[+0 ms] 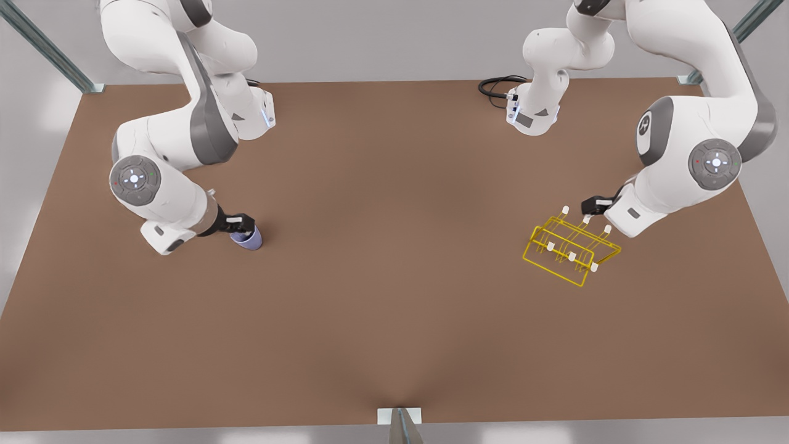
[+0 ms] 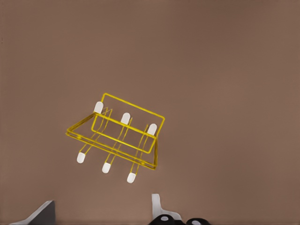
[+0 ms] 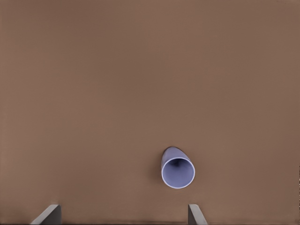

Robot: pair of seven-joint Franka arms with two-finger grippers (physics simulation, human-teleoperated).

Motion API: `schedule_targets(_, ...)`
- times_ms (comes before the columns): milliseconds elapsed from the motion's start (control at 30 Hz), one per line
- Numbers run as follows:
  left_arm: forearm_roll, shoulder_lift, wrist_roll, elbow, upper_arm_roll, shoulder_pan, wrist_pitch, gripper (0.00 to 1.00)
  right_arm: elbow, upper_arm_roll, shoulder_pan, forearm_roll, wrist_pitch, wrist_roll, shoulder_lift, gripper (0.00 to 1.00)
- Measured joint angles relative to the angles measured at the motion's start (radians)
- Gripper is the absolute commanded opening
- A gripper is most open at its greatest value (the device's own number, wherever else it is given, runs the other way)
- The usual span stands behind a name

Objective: Place the cup on the cup holder

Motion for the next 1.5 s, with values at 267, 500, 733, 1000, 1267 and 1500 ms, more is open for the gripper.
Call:
schedule_targets(267,0.007,-0.003,0.005,0.006,0.001,0.000,-0.003,1.00,-0.267,0.012,-0.033,-0.017,0.176,0.032,-0.071,1.00)
schedule_targets(500,0.007,-0.003,0.008,0.008,0.001,0.000,-0.004,1.00,-0.343,0.111,-0.094,-0.015,0.305,0.047,-0.062,1.00)
schedule_targets(733,0.008,-0.007,0.010,0.008,0.002,0.000,-0.005,1.00,-0.473,0.119,-0.139,-0.015,0.431,0.041,-0.026,1.00)
schedule_targets(1000,0.009,-0.013,0.011,0.008,0.002,0.000,-0.009,1.00,-0.655,0.107,-0.222,0.000,0.606,-0.036,-0.048,1.00)
schedule_targets(1267,0.008,-0.013,0.011,0.008,0.002,0.000,-0.014,1.00,-0.722,0.116,-0.219,0.003,0.673,-0.126,-0.071,1.00)
schedule_targets(1500,0.006,-0.013,0.012,0.008,0.002,0.000,-0.016,1.00,-0.807,0.116,-0.205,0.002,0.718,-0.176,-0.097,1.00)
